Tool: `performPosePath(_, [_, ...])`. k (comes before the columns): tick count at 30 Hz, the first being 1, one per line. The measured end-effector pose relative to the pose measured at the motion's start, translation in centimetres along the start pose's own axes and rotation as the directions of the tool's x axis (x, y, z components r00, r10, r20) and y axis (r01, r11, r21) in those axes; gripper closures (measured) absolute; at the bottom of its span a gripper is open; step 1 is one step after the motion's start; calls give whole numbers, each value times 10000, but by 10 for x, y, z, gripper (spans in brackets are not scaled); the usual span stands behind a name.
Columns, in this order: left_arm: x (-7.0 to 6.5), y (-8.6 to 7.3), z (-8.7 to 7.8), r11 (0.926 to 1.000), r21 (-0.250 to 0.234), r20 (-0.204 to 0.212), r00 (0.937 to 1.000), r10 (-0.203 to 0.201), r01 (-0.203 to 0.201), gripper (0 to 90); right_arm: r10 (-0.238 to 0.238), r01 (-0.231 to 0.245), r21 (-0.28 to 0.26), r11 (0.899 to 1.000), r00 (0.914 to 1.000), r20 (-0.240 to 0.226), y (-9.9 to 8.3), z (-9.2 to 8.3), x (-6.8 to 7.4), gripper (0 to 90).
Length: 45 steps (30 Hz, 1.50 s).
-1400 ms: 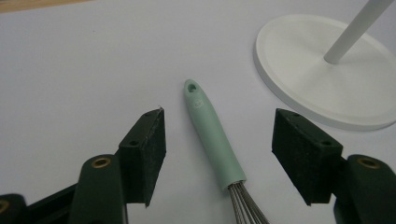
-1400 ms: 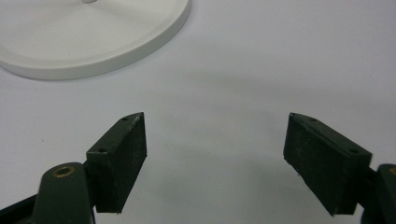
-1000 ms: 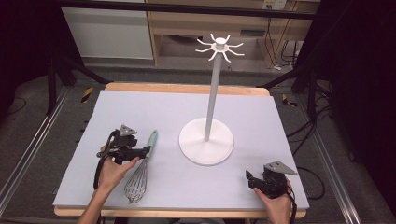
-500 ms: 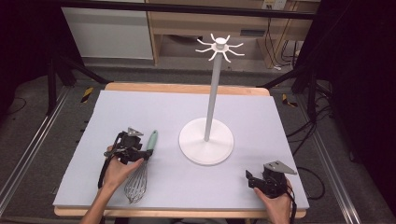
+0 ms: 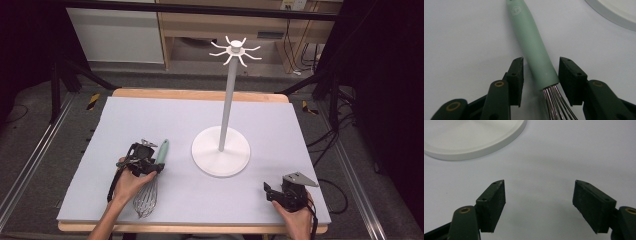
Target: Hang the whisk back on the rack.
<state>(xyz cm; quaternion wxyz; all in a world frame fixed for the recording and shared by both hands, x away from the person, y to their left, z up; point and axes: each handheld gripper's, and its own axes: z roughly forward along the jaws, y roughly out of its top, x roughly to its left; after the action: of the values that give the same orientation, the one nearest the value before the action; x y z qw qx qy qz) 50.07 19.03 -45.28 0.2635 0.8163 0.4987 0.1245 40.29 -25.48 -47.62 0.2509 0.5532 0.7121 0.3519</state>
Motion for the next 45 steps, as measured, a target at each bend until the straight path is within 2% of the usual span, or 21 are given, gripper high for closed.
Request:
performPosePath(5, [0,0,6,9996,251,43,9999,-95,94,589,-13,13,52,10000,10000,-23,0,1,0,269])
performPosePath(12, [1,1,6,9989,408,61,9997,-221,218,606,-32,33,119,9999,10000,-67,0,2,1,275])
performPosePath(17, [4,5,5,9962,712,225,9984,-526,509,627,-53,53,122,9999,10000,-67,0,2,1,277])
performPosePath(25, [4,8,3,9943,974,255,9986,-467,440,654,-1,2,134,9999,10000,-86,0,1,0,278])
performPosePath(35, [3,10,-9,9959,810,340,9984,-442,413,684,3,-1,156,9999,9999,-112,0,2,0,283])
performPosePath(38, [3,9,-12,9967,627,400,9978,-534,509,686,-1,3,153,9999,9999,-115,0,2,0,283])
performPosePath(45, [3,7,-22,9987,420,553,9980,-315,292,687,22,-20,148,9999,9999,-118,0,1,0,285])
